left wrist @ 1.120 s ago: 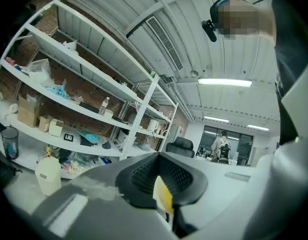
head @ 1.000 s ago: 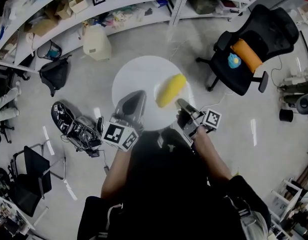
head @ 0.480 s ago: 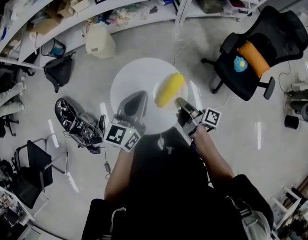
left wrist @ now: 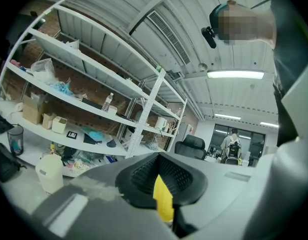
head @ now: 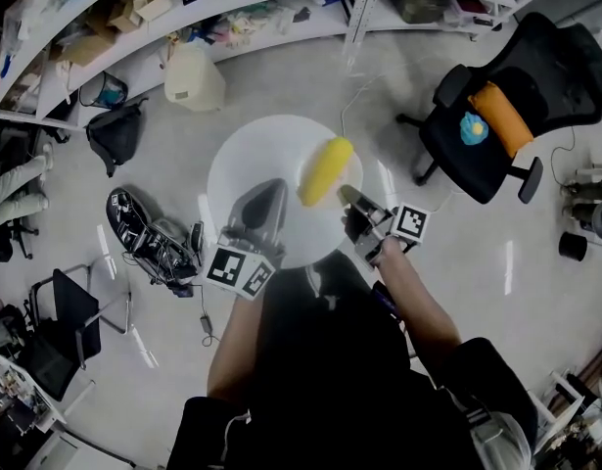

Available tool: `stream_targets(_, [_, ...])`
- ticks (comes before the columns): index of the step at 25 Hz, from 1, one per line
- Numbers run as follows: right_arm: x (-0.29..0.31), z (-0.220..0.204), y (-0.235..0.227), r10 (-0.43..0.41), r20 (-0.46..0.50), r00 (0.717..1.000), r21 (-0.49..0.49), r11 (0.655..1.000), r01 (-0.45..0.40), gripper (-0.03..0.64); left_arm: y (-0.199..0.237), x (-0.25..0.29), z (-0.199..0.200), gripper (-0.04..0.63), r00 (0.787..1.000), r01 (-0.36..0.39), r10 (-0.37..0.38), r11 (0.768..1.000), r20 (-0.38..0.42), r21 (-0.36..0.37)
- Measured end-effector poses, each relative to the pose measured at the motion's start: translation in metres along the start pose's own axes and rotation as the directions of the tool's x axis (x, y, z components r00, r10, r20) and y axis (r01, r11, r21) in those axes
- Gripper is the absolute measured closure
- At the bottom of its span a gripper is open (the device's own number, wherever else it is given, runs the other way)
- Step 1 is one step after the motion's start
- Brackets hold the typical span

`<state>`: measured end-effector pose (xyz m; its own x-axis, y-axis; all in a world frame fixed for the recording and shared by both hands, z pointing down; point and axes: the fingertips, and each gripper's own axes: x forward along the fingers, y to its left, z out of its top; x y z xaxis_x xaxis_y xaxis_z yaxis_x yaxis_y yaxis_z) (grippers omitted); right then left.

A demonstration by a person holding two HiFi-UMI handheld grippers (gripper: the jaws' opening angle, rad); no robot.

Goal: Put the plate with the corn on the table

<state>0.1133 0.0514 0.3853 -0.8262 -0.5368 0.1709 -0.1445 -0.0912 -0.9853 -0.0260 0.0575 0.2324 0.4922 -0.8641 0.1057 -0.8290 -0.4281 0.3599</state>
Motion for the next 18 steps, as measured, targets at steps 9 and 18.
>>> stream_targets(9, [0.009,0.018,-0.02,-0.006,0.041,0.999,0.006,1.0,0.006,0.586,0.032,0.027,-0.019,0.592,1.0,0.007,-0.007,1.0,-0.021,-0.004])
stream_targets(18, [0.02,0.028,-0.04,-0.02,0.05,0.999,-0.005,1.0,0.02,0.586,0.055,0.051,-0.029,0.592,0.998,0.032,-0.032,0.999,-0.045,-0.005])
